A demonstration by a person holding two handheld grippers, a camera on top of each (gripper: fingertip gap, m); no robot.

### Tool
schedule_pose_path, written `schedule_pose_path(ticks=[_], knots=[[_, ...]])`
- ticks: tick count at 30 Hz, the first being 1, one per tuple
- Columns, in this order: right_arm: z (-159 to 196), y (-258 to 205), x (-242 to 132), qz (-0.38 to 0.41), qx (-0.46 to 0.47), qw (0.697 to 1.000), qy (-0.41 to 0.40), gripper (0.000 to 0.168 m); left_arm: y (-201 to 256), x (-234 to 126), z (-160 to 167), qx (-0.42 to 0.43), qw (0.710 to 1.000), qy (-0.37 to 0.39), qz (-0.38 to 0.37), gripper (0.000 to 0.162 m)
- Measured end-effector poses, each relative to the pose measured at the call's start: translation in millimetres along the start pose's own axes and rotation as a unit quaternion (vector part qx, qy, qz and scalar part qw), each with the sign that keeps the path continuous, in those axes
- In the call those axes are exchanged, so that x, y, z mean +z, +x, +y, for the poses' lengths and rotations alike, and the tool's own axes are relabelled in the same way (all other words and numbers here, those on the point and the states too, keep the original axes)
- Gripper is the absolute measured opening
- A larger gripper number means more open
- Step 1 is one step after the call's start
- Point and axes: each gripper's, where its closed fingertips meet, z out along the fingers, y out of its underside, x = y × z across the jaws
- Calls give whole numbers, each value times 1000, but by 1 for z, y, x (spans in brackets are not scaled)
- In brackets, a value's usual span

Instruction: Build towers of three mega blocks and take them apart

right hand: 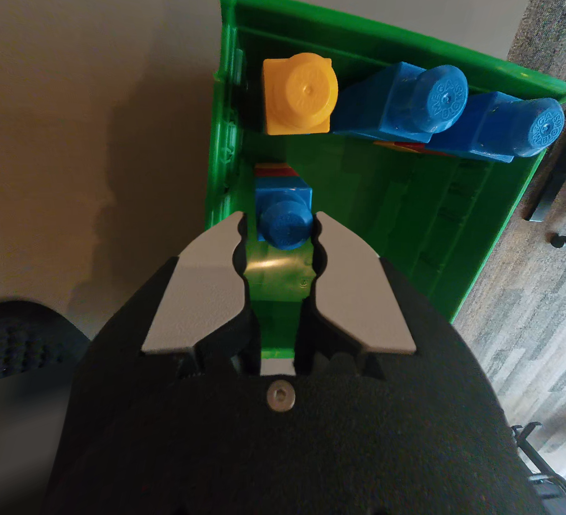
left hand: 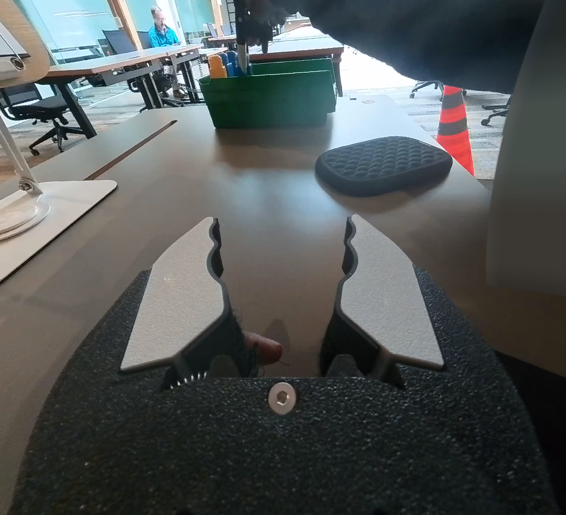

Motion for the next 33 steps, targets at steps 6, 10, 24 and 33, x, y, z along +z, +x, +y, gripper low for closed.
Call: schedule_pose_path(ticks=[6,10,24,33], knots=[[-4,-1,-7,8,-4,1000,15,49,0,0,0,2,1000,-1,0,77],[-9,1,-23,30,-8,998,49,65,0,0,0,2,1000,-1,-2,77],[-14,-149,-162,-56,-129,839,525,103,-5,-1,0,-2,1000,2,-17,78],[47,-250,-119,-163,-123,777,596,99,-10,-1,-1,-11,999,5,-31,78]])
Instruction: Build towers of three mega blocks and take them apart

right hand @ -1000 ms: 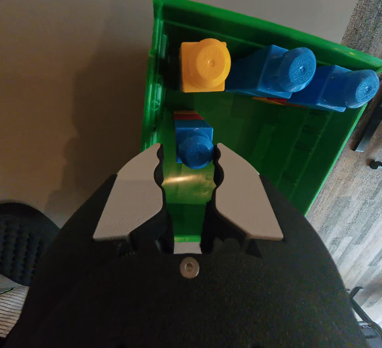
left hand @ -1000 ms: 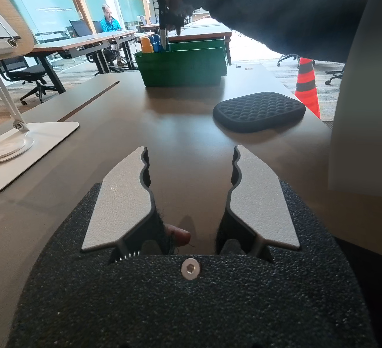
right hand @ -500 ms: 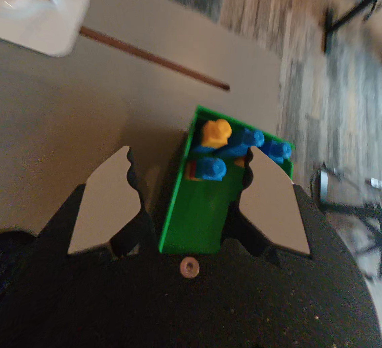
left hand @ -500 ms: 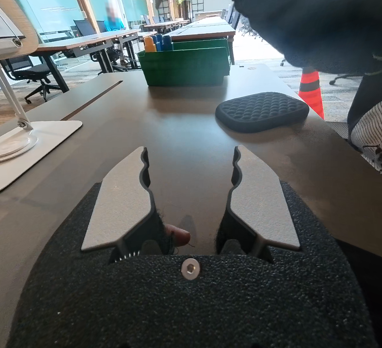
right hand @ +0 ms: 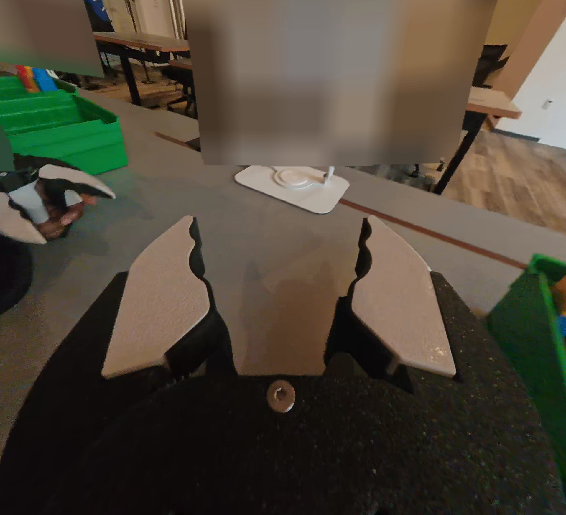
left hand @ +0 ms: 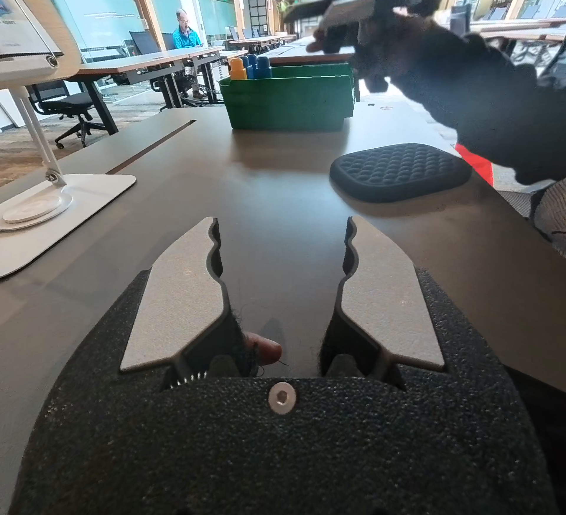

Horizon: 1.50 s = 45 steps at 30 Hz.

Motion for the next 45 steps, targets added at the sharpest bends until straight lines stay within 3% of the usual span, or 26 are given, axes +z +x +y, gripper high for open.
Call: schedule_pose_path(ticks=[4,10,21,27,31,36,41,45], knots=[[30,-38,7,-33,19,999,21,95,-1,0,0,-2,1000,0,-2,78],[57,-57,14,-43,40,997,51,89,-3,-1,-1,-5,1000,2,-6,77],[60,-64,11,-54,22,996,64,80,-4,-1,-3,14,999,-1,-32,78],[62,-68,13,-61,9,997,53,80,4,-13,-55,31,996,-26,-74,79],[62,-70,13,-64,3,997,53,79,5,-53,-93,50,989,-64,-122,77],[63,-72,13,-67,-4,996,50,79,-44,-149,-112,49,953,-160,-254,73],[62,-74,13,-70,-11,996,51,79,-114,-247,-58,-25,876,-337,-345,77],[61,-75,12,-70,-14,996,54,79,-155,-291,9,-72,820,-442,-356,69]])
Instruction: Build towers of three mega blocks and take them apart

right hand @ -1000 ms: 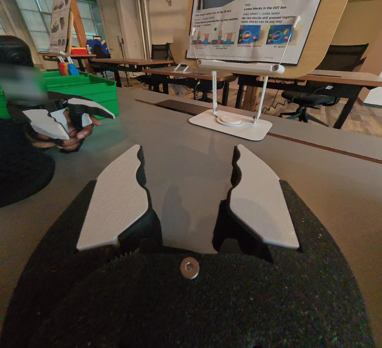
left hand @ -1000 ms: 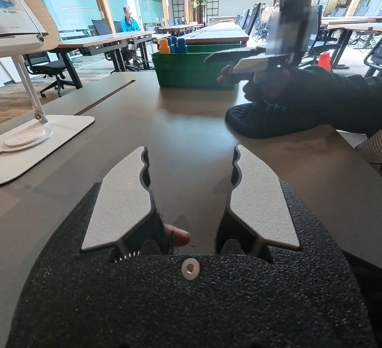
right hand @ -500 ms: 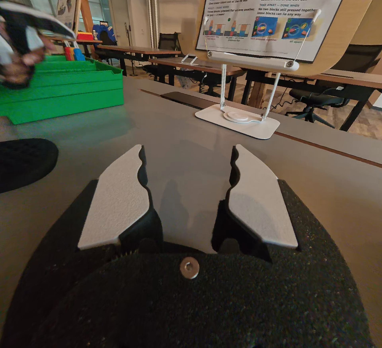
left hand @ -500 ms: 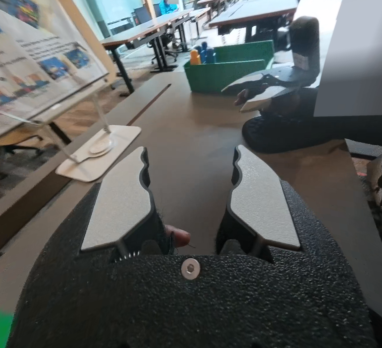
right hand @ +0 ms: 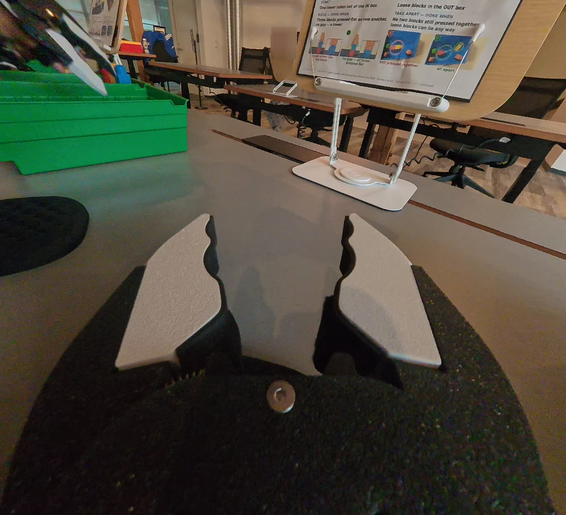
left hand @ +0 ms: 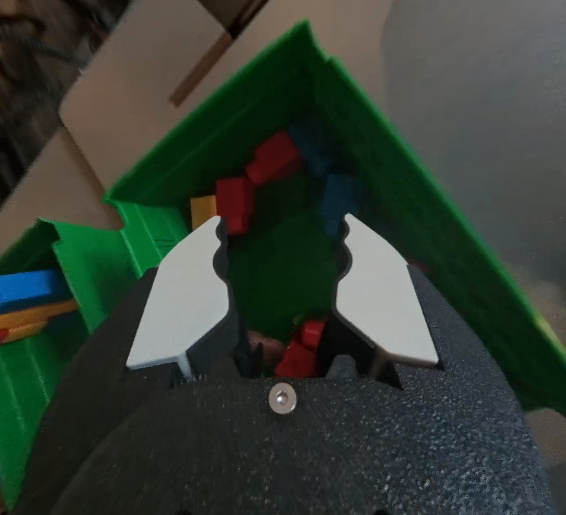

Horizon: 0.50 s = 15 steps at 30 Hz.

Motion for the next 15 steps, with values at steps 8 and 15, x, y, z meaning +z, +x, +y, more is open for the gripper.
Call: schedule_pose_path(ticks=[8,15], knots=[[1,0,1,-3,2,1000,-4,78,-28,69,43,-52,995,-82,-1,72],[1,1,1,-2,6,1000,-4,78,-37,94,60,-46,990,-131,-20,69]])
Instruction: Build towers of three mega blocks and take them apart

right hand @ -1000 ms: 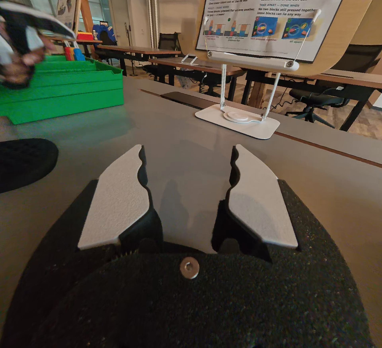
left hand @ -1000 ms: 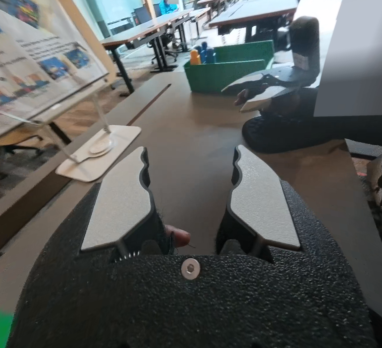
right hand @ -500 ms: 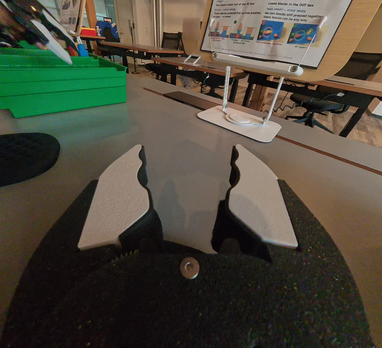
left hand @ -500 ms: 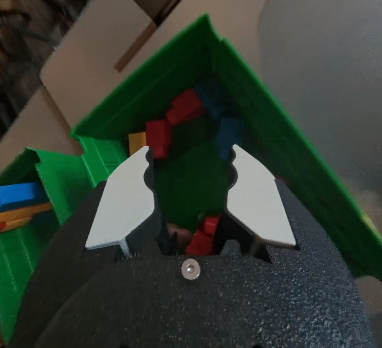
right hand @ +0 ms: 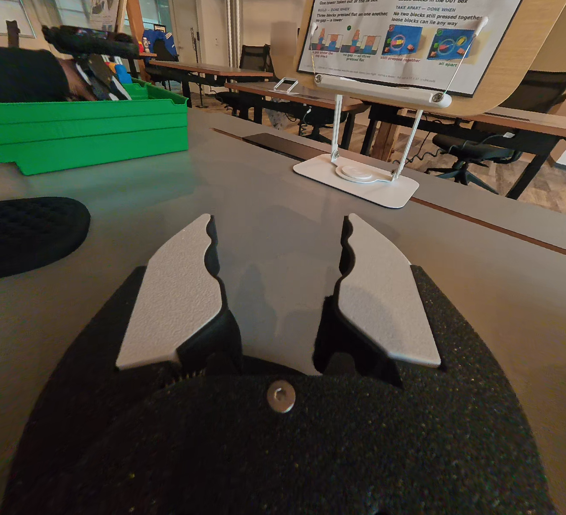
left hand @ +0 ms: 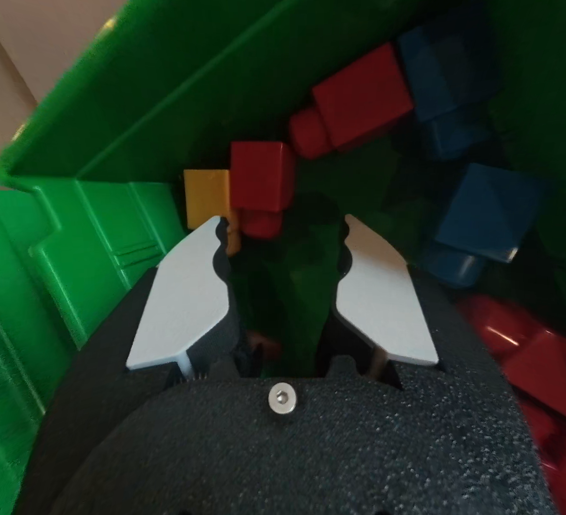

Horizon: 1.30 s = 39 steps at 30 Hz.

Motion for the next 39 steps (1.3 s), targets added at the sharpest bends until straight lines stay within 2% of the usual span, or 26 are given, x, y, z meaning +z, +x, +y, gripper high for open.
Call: schedule_pose_path(ticks=[5,8,13,18,20,22,23,31,39], knots=[[0,1,0,1,5,1000,1,78,-4,0,0,-6,1000,1,-3,65],[0,1,0,2,5,1000,2,77,1,-3,0,-5,1000,6,17,56],[0,1,0,2,4,1000,0,77,4,6,10,-2,1000,-17,19,59],[0,1,0,2,5,1000,0,77,6,9,6,-9,1000,2,27,52],[0,1,0,2,4,1000,0,77,6,9,6,-10,999,1,31,47],[0,1,0,2,3,1000,0,77,6,10,6,-13,999,4,31,29],[0,1,0,2,3,1000,0,76,5,11,6,-18,999,7,31,28],[1,0,0,0,0,1000,-4,76,10,2,3,-62,995,62,50,26],[3,-3,2,-4,-12,1000,-15,74,18,-49,-25,-57,982,172,44,25]])
